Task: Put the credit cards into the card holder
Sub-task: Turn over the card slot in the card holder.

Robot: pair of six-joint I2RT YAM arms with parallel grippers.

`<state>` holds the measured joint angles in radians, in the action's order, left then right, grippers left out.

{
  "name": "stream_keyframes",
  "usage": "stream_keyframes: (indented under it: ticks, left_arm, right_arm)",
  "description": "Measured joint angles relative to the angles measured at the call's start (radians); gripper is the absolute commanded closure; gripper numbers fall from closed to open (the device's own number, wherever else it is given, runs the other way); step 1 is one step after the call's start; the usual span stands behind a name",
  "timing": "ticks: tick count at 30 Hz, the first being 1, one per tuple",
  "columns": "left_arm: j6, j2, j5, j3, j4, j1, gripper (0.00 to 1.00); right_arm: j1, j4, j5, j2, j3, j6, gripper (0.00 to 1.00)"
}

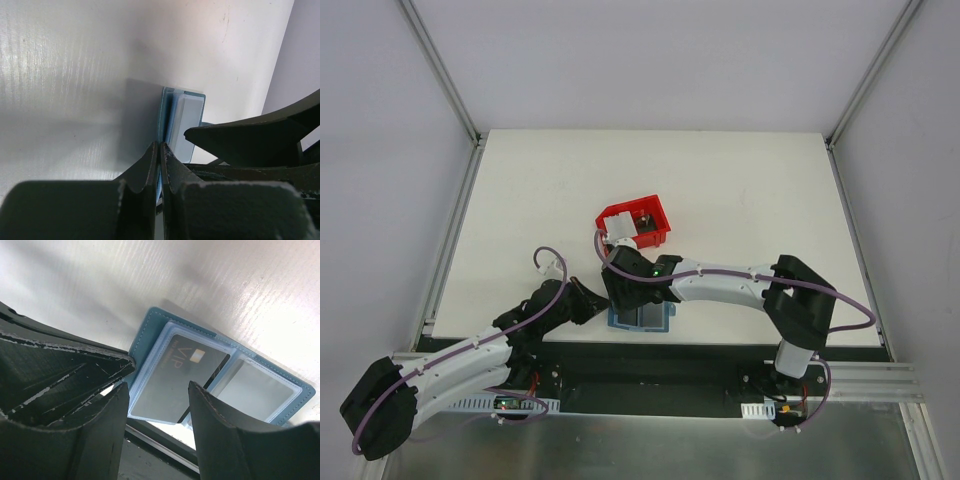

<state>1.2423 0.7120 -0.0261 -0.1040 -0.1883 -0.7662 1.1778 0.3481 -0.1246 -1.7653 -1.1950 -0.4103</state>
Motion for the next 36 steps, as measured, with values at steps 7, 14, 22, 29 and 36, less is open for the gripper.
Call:
stream_keyframes:
  ticks: [7, 14, 22, 29, 36]
  left_arm:
    - [0.0, -0.001, 0.0, 0.0, 0.0, 0.0, 1.0]
    - [0.0, -0.001, 0.0, 0.0, 0.0, 0.0, 1.0]
    - [0.0, -0.001, 0.0, 0.0, 0.012, 0.0, 1.0]
    - [0.0, -0.001, 0.0, 0.0, 0.013, 0.0, 1.0]
    - [0.0, 0.0, 0.0, 0.0, 0.012, 0.0, 1.0]
  right_arm:
    - [0.0, 0.005, -0.002, -0.006, 0.0, 0.0, 0.47]
    - [0.0, 0.005, -0.003, -0.007, 0.0, 0.0, 0.49]
    - [0.0, 0.004, -0.003, -0.027, 0.0, 0.0, 0.51]
    - [0.0, 0.017, -0.02, -0.027, -0.002, 0.003, 0.52]
    - [0.0, 0.026, -0.03, -0.027, -0.002, 0.005, 0.52]
